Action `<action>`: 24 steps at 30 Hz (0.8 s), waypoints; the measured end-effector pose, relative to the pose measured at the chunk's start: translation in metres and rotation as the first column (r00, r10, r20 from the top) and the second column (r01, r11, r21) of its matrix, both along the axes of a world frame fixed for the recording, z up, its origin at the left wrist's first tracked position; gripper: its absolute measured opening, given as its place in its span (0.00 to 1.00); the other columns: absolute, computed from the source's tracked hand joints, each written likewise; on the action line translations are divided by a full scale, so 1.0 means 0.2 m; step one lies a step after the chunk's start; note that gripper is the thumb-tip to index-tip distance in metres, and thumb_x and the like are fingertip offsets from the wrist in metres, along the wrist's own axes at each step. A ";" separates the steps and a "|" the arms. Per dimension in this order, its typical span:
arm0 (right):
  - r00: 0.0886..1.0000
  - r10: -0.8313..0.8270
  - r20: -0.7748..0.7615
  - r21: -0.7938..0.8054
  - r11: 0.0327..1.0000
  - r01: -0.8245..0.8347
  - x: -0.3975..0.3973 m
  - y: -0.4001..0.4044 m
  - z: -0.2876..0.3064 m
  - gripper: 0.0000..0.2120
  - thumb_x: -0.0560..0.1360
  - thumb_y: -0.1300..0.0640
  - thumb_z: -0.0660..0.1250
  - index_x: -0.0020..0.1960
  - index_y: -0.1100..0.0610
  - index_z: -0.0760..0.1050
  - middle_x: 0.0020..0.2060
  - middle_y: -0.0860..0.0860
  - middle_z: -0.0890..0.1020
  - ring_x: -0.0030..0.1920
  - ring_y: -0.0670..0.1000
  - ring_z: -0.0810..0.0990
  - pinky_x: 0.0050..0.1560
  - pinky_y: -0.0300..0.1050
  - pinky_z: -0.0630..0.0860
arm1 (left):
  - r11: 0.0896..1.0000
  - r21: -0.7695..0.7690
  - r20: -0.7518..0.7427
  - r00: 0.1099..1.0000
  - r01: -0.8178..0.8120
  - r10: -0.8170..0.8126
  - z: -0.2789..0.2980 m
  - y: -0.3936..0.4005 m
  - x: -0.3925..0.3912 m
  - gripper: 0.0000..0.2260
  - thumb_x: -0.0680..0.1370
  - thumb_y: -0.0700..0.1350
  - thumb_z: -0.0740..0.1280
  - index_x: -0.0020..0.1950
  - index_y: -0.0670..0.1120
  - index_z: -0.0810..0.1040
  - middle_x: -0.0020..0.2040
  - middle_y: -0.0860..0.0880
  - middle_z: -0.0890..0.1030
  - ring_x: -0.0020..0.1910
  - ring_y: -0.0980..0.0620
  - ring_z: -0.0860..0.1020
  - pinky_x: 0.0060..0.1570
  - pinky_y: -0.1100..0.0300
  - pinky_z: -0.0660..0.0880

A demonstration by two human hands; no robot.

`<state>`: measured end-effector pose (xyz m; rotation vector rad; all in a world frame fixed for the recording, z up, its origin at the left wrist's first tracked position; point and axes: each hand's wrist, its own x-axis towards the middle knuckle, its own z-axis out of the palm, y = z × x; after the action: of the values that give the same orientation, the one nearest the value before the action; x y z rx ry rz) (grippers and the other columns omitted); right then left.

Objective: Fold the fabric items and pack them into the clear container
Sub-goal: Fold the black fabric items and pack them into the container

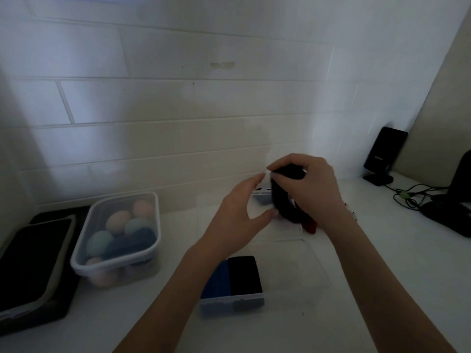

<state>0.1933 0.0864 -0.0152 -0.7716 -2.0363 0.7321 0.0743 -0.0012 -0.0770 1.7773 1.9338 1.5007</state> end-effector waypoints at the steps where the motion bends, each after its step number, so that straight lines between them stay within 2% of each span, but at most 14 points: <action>1: 0.993 0.100 -0.067 -0.114 0.988 -0.107 0.00 -0.01 0.01 0.06 0.70 0.60 0.71 0.44 0.50 0.83 0.40 0.44 0.84 0.38 0.40 0.81 0.40 0.39 0.77 | 1.000 0.007 0.057 0.998 0.030 -0.030 0.01 0.00 0.00 0.31 0.73 0.49 0.71 0.73 0.53 0.61 0.70 0.57 0.68 0.66 0.64 0.66 0.64 0.75 0.62; 3: 0.958 0.242 -0.154 -0.258 0.926 -0.276 -0.01 -0.04 0.02 0.06 0.71 0.61 0.71 0.46 0.54 0.83 0.40 0.49 0.85 0.32 0.43 0.79 0.35 0.37 0.77 | 0.996 0.029 0.180 0.980 0.083 -0.087 0.03 -0.01 0.01 0.32 0.72 0.49 0.71 0.73 0.55 0.61 0.70 0.57 0.68 0.68 0.62 0.67 0.65 0.67 0.65; 4: 0.938 0.284 -0.201 -0.312 0.889 -0.336 -0.02 -0.05 0.02 0.06 0.72 0.61 0.70 0.48 0.55 0.83 0.41 0.52 0.85 0.32 0.46 0.79 0.36 0.38 0.77 | 0.994 0.052 0.234 0.967 0.091 -0.101 0.04 0.00 0.00 0.29 0.72 0.49 0.71 0.70 0.56 0.64 0.68 0.56 0.72 0.66 0.61 0.70 0.64 0.64 0.67; 6: 0.897 0.336 -0.287 -0.413 0.802 -0.432 -0.03 -0.07 0.03 0.08 0.75 0.60 0.67 0.52 0.55 0.82 0.43 0.54 0.84 0.36 0.50 0.80 0.41 0.43 0.78 | 0.992 0.097 0.364 0.924 0.086 -0.116 0.06 0.00 -0.01 0.18 0.73 0.46 0.70 0.61 0.55 0.72 0.58 0.53 0.79 0.58 0.58 0.78 0.58 0.62 0.74; 8: 0.847 0.407 -0.342 -0.475 0.703 -0.530 -0.02 -0.06 0.04 0.12 0.77 0.62 0.63 0.57 0.54 0.79 0.46 0.55 0.83 0.42 0.53 0.82 0.49 0.50 0.78 | 0.986 0.147 0.503 0.853 0.075 -0.140 0.08 -0.01 -0.01 0.09 0.75 0.39 0.67 0.53 0.51 0.77 0.47 0.52 0.83 0.46 0.58 0.81 0.47 0.65 0.76; 10: 0.794 0.476 -0.379 -0.463 0.645 -0.608 -0.01 -0.06 0.04 0.17 0.76 0.67 0.62 0.61 0.54 0.76 0.49 0.57 0.82 0.48 0.56 0.81 0.54 0.55 0.76 | 0.984 0.169 0.604 0.782 0.060 -0.152 0.10 -0.02 -0.02 0.09 0.77 0.36 0.64 0.48 0.49 0.79 0.39 0.54 0.84 0.39 0.58 0.82 0.39 0.66 0.76; 12: 0.790 0.474 -0.390 -0.421 0.671 -0.611 -0.01 -0.05 0.03 0.19 0.74 0.70 0.64 0.61 0.55 0.75 0.50 0.56 0.82 0.48 0.57 0.80 0.53 0.57 0.77 | 0.987 0.156 0.679 0.721 0.044 -0.140 0.10 -0.03 -0.03 0.09 0.77 0.38 0.62 0.47 0.48 0.81 0.40 0.49 0.85 0.40 0.53 0.82 0.40 0.61 0.78; 15: 0.862 0.370 -0.348 -0.351 0.801 -0.485 -0.02 -0.05 0.02 0.17 0.73 0.69 0.67 0.58 0.56 0.76 0.45 0.55 0.83 0.41 0.53 0.82 0.44 0.53 0.81 | 0.985 0.133 0.767 0.618 0.112 -0.174 0.10 -0.03 -0.02 0.11 0.79 0.45 0.59 0.52 0.44 0.81 0.48 0.40 0.84 0.47 0.40 0.82 0.50 0.48 0.78; 17: 0.907 0.301 -0.296 -0.276 0.882 -0.383 -0.03 -0.05 0.01 0.15 0.73 0.67 0.68 0.57 0.56 0.76 0.43 0.55 0.83 0.37 0.51 0.83 0.39 0.48 0.82 | 0.973 0.101 0.806 0.556 0.208 -0.203 0.11 -0.04 -0.01 0.17 0.77 0.53 0.59 0.56 0.44 0.78 0.47 0.44 0.85 0.42 0.43 0.83 0.45 0.52 0.80; 19: 0.929 0.253 -0.270 -0.198 0.930 -0.310 -0.03 -0.05 0.00 0.15 0.73 0.65 0.69 0.57 0.55 0.75 0.43 0.56 0.82 0.37 0.53 0.83 0.37 0.48 0.83 | 0.958 0.072 0.768 0.597 0.279 -0.231 0.11 -0.04 0.00 0.20 0.74 0.55 0.64 0.59 0.44 0.76 0.46 0.48 0.85 0.39 0.47 0.84 0.40 0.56 0.80; 22: 0.942 0.189 -0.276 -0.105 0.969 -0.225 -0.04 -0.03 -0.01 0.14 0.73 0.62 0.69 0.57 0.53 0.73 0.43 0.57 0.81 0.39 0.56 0.84 0.39 0.53 0.82 | 0.968 -0.001 0.629 0.753 0.250 -0.194 0.10 -0.06 0.01 0.11 0.73 0.46 0.70 0.55 0.47 0.78 0.46 0.49 0.85 0.41 0.49 0.84 0.44 0.55 0.80; 24: 0.938 0.150 -0.314 -0.110 0.975 -0.193 -0.04 -0.02 -0.01 0.14 0.74 0.62 0.69 0.58 0.54 0.73 0.43 0.59 0.80 0.38 0.55 0.84 0.38 0.49 0.83 | 0.974 -0.017 0.626 0.762 0.226 -0.166 0.10 -0.07 0.01 0.08 0.73 0.43 0.70 0.51 0.49 0.79 0.43 0.49 0.85 0.40 0.50 0.84 0.43 0.57 0.80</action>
<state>0.1860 0.0823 -0.0174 -0.5227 -1.7995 1.0356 0.0769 -0.0145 -0.0576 1.1730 1.4045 1.6162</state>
